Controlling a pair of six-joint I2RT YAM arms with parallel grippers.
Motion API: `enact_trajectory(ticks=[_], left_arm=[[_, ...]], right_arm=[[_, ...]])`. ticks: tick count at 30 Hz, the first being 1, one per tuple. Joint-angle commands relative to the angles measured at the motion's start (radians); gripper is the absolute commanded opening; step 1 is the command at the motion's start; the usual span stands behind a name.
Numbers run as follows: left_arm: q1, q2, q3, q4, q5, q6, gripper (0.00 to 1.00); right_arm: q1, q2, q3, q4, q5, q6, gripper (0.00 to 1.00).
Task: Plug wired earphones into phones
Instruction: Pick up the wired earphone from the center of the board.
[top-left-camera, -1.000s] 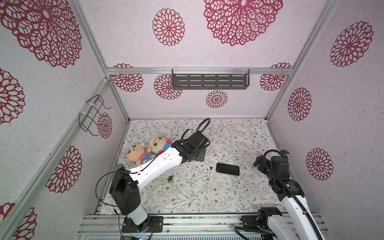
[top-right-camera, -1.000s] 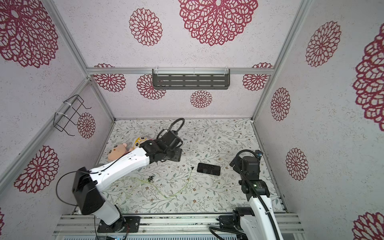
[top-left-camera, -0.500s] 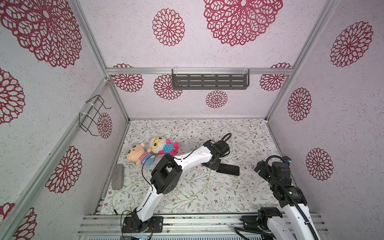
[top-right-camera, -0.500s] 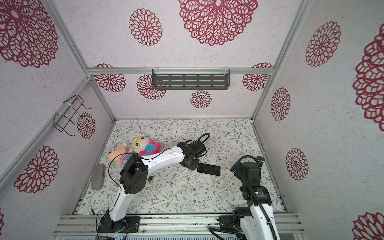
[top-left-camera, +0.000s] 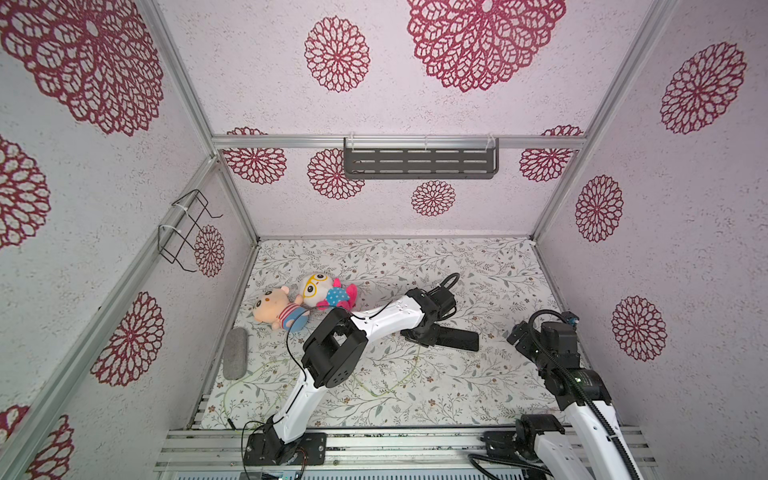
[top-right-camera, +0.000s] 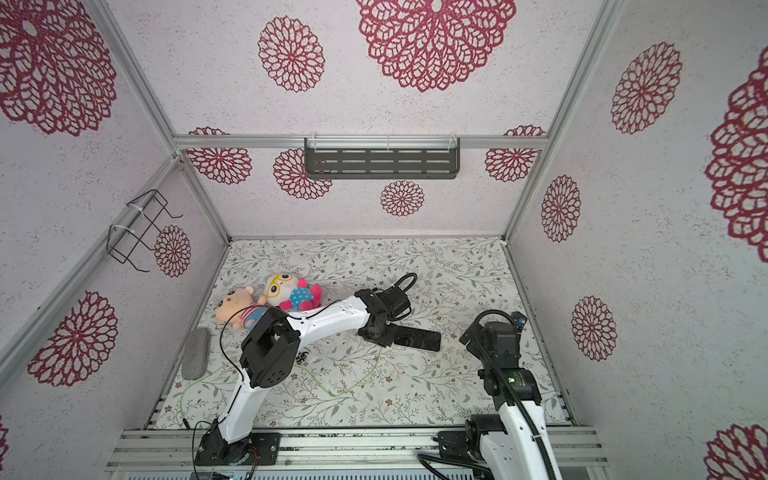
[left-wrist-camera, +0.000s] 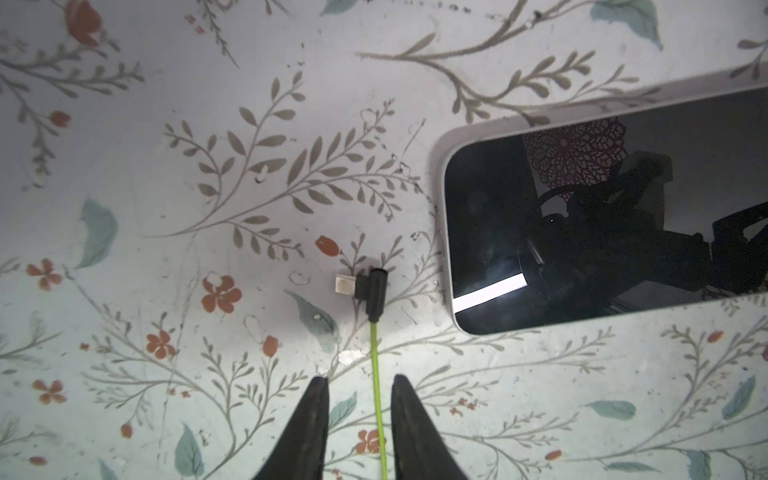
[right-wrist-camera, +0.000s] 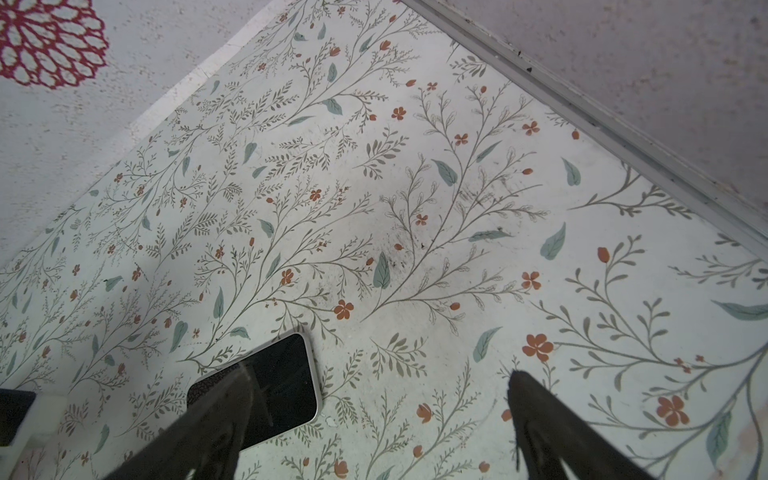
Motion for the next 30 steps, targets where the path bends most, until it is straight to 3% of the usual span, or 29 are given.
enact_trajectory(ticks=[1,22,30], left_arm=[[-0.008,0.014,-0.002,0.004,0.011,-0.026,0.3],[-0.022,0.109,0.053,-0.022,0.014,-0.046,0.18],[-0.021,0.117,0.029,-0.018,0.01,-0.045,0.07]], right_arm=[[-0.004,0.001,-0.004,0.004,-0.003,0.018,0.98],[-0.004,-0.002,-0.007,-0.002,-0.016,0.022,0.98],[-0.004,-0.002,-0.008,-0.002,-0.019,0.026,0.98]])
